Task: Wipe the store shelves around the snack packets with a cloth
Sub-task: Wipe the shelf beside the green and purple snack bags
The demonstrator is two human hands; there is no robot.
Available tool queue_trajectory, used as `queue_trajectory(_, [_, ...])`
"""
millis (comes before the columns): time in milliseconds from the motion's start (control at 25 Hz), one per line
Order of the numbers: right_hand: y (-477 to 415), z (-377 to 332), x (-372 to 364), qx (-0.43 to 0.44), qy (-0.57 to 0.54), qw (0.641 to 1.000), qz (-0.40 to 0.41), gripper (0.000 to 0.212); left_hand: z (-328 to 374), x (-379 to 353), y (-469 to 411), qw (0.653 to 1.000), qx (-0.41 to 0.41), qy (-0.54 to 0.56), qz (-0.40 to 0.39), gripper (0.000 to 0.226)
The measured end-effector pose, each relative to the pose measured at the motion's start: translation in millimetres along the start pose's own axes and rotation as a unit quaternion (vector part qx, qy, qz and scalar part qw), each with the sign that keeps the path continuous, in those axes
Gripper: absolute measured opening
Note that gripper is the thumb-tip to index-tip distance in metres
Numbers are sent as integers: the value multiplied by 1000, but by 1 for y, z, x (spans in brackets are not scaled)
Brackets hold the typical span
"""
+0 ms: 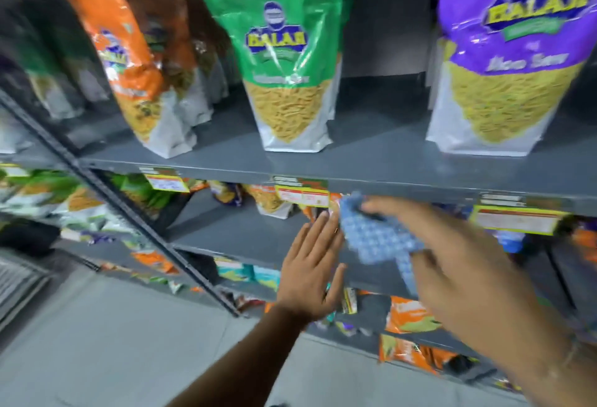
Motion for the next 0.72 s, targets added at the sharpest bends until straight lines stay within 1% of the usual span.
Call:
queue_trajectory(80, [-6, 13, -77, -14, -1, 997, -75, 75, -52, -21, 39, 998, 36, 3, -48, 62])
queue_trajectory(120, [-12, 25, -113, -30, 0, 995, -96, 72, -81, -30, 56, 996, 58, 6, -74, 68])
queue_trajectory(160, [-21, 40, -149, -55, -7, 993, -105, 69, -113, -36, 72, 992, 81, 6, -97, 73])
queue_trajectory(240, [-46, 75, -220, -119, -14, 986, -112, 65, -182, -44, 102, 985, 123, -13, -116, 76])
queue_trajectory(360, [-93, 121, -322, -194, 8, 976, -102, 64, -294, -64, 141, 975, 180, -22, -131, 77])
queue_trajectory(440, [-126, 142, -380, -221, 13, 970, -99, 62, -356, -86, 162, 966, 196, -37, -162, 78])
queue_trajectory(560, [-183, 160, -447, -254, 46, 963, -77, 56, -419, -121, 186, 953, 204, -22, -224, 78])
queue_trajectory(600, [-203, 164, -461, -254, 65, 964, -52, 56, -432, -129, 191, 951, 203, -23, -231, 78])
queue_trajectory(680, [-239, 172, -488, -224, 102, 969, 12, 60, -456, -142, 195, 949, 210, -16, -236, 78])
queue_trajectory(720, [-249, 181, -508, -210, 117, 970, 18, 60, -468, -148, 197, 947, 214, -12, -237, 78])
Point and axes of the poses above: each hand's wrist, its own y-axis away from the middle knuckle, its own x-axis out of the back of the hand, z = x × y, the point moved 10 cm from there along -y, towards the middle knuckle, and after that the axes turned 10 degrees about -y, right-handed, at the moved point
